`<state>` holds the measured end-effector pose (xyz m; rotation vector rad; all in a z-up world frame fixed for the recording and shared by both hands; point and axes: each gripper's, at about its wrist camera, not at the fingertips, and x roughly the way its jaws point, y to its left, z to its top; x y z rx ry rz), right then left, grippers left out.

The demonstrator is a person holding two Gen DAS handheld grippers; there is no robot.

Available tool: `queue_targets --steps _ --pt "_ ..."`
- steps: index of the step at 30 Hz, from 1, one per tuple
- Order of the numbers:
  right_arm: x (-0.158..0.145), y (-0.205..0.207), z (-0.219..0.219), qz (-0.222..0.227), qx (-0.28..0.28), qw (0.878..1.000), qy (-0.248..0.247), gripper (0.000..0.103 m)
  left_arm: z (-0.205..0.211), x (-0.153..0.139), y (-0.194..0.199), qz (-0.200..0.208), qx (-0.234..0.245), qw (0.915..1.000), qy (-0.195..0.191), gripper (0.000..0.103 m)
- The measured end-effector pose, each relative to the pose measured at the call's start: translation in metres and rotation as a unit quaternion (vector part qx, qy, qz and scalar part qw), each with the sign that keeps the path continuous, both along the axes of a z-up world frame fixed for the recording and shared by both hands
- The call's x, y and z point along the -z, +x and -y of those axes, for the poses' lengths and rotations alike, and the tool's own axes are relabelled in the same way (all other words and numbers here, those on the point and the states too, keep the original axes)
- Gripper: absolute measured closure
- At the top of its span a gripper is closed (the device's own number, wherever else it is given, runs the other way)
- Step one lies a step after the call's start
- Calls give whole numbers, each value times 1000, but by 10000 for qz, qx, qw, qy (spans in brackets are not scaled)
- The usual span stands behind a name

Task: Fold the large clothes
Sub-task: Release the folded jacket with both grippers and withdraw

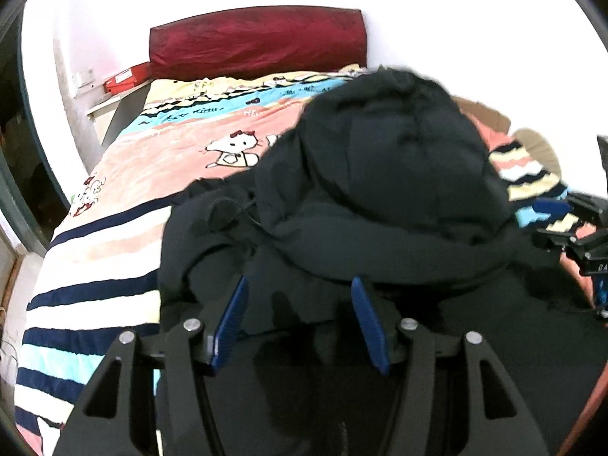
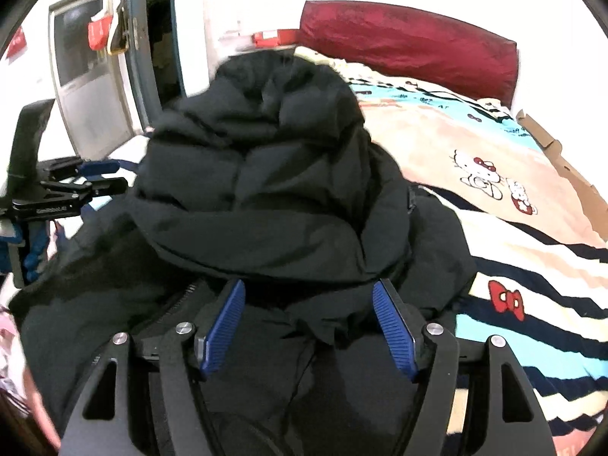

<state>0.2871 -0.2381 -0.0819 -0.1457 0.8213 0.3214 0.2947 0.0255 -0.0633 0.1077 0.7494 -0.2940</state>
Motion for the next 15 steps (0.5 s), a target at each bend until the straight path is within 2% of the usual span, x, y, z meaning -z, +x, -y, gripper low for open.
queue_targets --steps 4,7,10,15 --pt "-28 3 1 145 -72 9996 250 34 -9 -26 16 -72 -118 9991 -409 48" --pt "-47 26 5 280 -44 9983 502 34 -7 -46 41 -88 -120 9964 -832 48" --pt "-64 51 1 430 55 9962 753 34 6 -61 71 24 -126 9957 -921 48" --pt "-74 103 -11 564 144 9943 894 34 33 -68 126 78 -15 9956 -931 48"
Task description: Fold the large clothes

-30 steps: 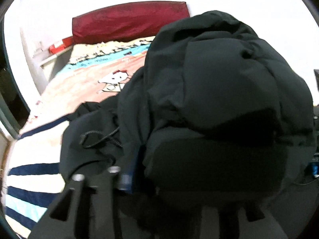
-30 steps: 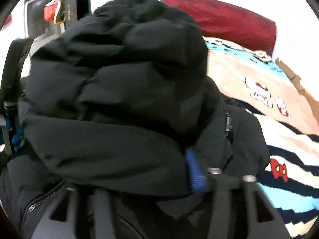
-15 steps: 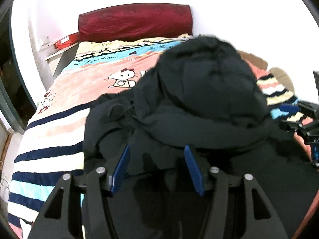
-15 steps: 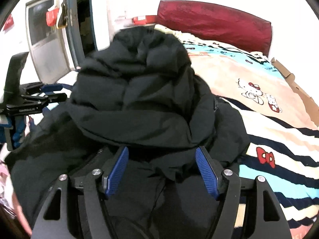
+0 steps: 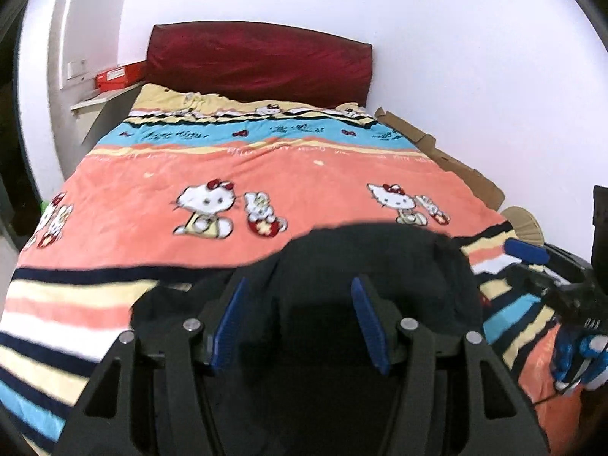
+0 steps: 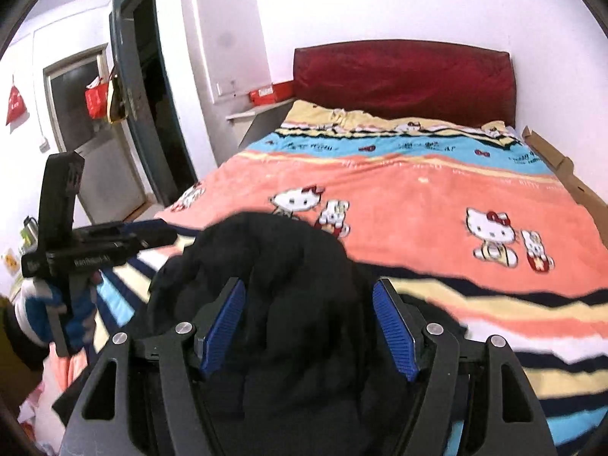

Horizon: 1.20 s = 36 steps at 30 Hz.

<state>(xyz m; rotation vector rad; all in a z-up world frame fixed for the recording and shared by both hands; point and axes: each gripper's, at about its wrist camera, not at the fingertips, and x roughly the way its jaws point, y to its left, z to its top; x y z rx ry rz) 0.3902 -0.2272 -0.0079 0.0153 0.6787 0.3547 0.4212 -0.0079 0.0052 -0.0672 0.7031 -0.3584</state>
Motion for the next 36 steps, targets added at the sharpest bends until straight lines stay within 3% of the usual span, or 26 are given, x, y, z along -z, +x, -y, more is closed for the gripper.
queue_targets --steps 4,9,16,21,26,33,36 --pt "8 34 -7 -55 151 9997 168 34 24 4 31 -72 135 9999 22 48" --pt "40 57 -16 -519 202 9982 243 34 41 40 34 -411 193 9984 333 48" --pt "95 11 -43 -1182 -312 9910 -538 34 42 83 -19 -617 288 9942 836 48" --pt "84 -26 -41 -1172 -268 9905 -673 34 36 73 -56 -567 325 9948 775 48" --pt "95 -55 -37 -1240 -274 9898 -653 34 31 99 -79 -691 306 9940 793 48" --pt "134 -54 -39 -1226 -137 9878 -946 32 33 137 -72 -737 207 9941 769 48" --pt "146 -46 -41 -1231 -19 9876 -973 32 39 145 -70 -695 133 9920 1044 48"
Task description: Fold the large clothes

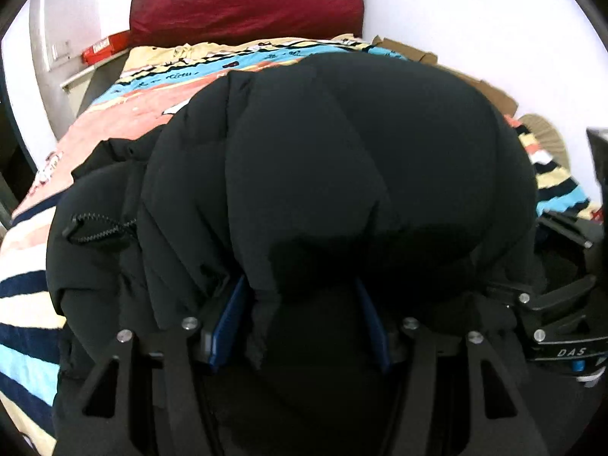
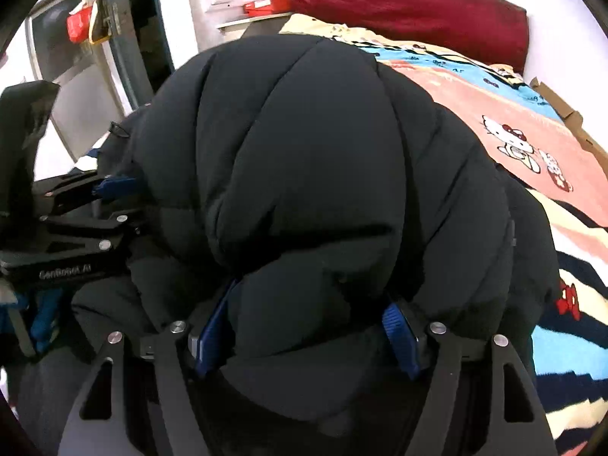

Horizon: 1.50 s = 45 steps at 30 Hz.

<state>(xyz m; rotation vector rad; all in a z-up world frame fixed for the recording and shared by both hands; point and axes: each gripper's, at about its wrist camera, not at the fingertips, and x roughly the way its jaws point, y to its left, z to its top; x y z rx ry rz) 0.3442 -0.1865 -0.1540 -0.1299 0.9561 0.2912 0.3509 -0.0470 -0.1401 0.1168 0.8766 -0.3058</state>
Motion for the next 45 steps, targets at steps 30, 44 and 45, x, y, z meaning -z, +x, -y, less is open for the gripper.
queue_targets --steps 30,44,45 --pt "-16 93 17 169 875 9959 -122 28 0 -16 101 -333 -476 9976 -374 46" --pt "-131 -64 51 729 1095 9913 -29 27 -52 -131 -48 278 -715 9960 -450 46" --pt "-137 -76 55 750 1136 9907 -26 27 -58 -138 -59 313 -743 9956 -480 46"
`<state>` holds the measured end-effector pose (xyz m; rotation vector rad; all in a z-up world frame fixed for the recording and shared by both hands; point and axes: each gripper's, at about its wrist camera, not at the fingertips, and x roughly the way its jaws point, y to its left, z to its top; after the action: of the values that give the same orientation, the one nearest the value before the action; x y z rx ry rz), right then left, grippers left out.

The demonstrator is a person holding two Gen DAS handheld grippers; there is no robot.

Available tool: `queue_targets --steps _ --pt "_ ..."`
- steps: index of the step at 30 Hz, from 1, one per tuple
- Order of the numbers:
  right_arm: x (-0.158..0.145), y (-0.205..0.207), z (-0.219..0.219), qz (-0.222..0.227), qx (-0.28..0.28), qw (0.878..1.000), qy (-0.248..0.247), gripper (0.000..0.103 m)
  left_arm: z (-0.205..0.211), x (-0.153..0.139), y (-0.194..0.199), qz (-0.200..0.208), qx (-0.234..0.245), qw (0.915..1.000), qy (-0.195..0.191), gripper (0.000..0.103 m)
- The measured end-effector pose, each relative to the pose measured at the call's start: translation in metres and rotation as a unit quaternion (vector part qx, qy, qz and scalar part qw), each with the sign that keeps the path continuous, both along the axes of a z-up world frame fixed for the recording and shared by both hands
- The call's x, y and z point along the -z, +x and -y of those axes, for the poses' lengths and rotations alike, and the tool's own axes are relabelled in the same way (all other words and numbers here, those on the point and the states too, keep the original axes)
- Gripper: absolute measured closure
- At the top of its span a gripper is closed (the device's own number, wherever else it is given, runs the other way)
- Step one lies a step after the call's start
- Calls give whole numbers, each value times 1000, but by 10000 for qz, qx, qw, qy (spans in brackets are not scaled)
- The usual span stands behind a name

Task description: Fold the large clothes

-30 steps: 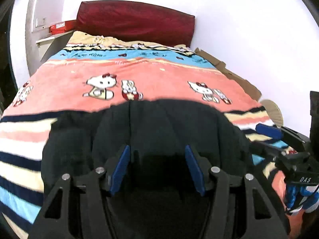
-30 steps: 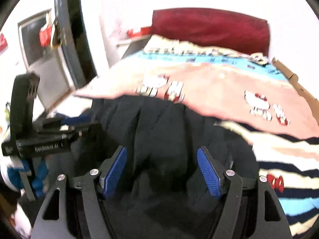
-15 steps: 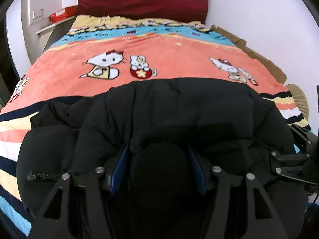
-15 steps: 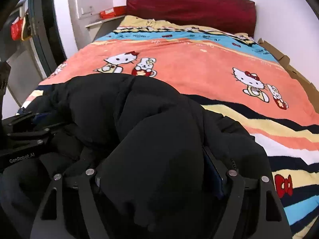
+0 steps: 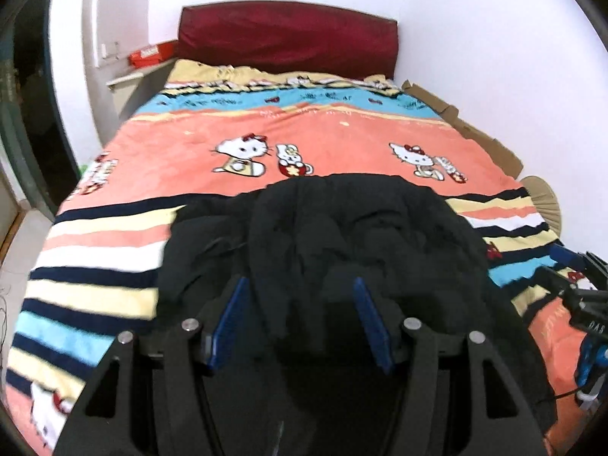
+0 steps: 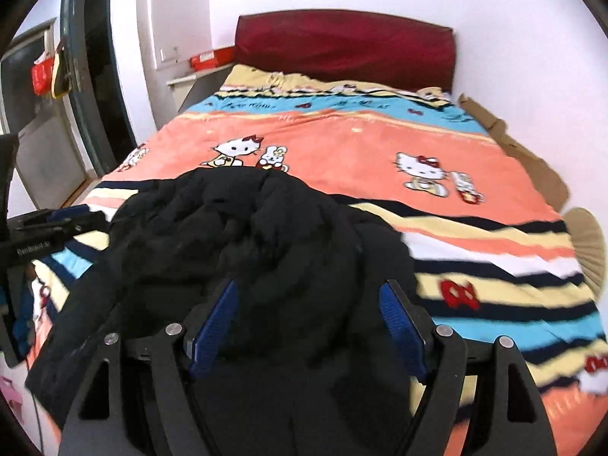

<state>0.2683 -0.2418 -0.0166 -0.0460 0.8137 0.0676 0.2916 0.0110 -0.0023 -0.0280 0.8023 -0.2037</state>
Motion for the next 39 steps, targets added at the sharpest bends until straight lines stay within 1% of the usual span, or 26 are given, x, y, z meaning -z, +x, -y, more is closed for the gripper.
queue_targets --steps 4,7,10,12,15,20,23,27,30,33,35,39 --pt "-22 -57 20 117 217 9996 97 26 -26 -21 -59 168 -164 9997 -67 46" --pt "-29 -95 34 164 347 9991 160 26 -45 -21 -95 152 -281 9993 -169 46" --pt "-27 -122 44 155 419 9987 258 23 -64 -10 -122 24 -400 9989 -257 46" --pt "-20 -139 52 120 492 9982 328 23 -76 1 -141 -104 -456 9982 -375 46" --pt "-8 -159 62 29 604 9970 479 22 -92 17 -165 -211 -626 9968 -452 46" --pt "9 -187 72 -72 714 9956 606 20 -123 37 -201 -307 -980 9910 -859 45" --pt "15 -196 75 -97 728 9953 636 20 -138 45 -216 -331 -1161 9871 -1053 45" --pt "21 -202 78 -99 744 9949 672 17 -153 56 -229 -383 -1394 9820 -1214 45" --pt "27 -203 79 -151 749 9945 711 15 -164 70 -234 -504 -1504 9780 -1352 44" --pt "41 -200 82 -349 723 9938 765 14 -170 85 -234 -663 -1528 9747 -1491 44" --pt "56 -195 85 -576 698 9921 863 13 -171 96 -231 -784 -1537 9722 -1581 44" --pt "82 -190 95 -967 779 9858 1132 13 -171 121 -223 -1034 -1436 9688 -1733 44"
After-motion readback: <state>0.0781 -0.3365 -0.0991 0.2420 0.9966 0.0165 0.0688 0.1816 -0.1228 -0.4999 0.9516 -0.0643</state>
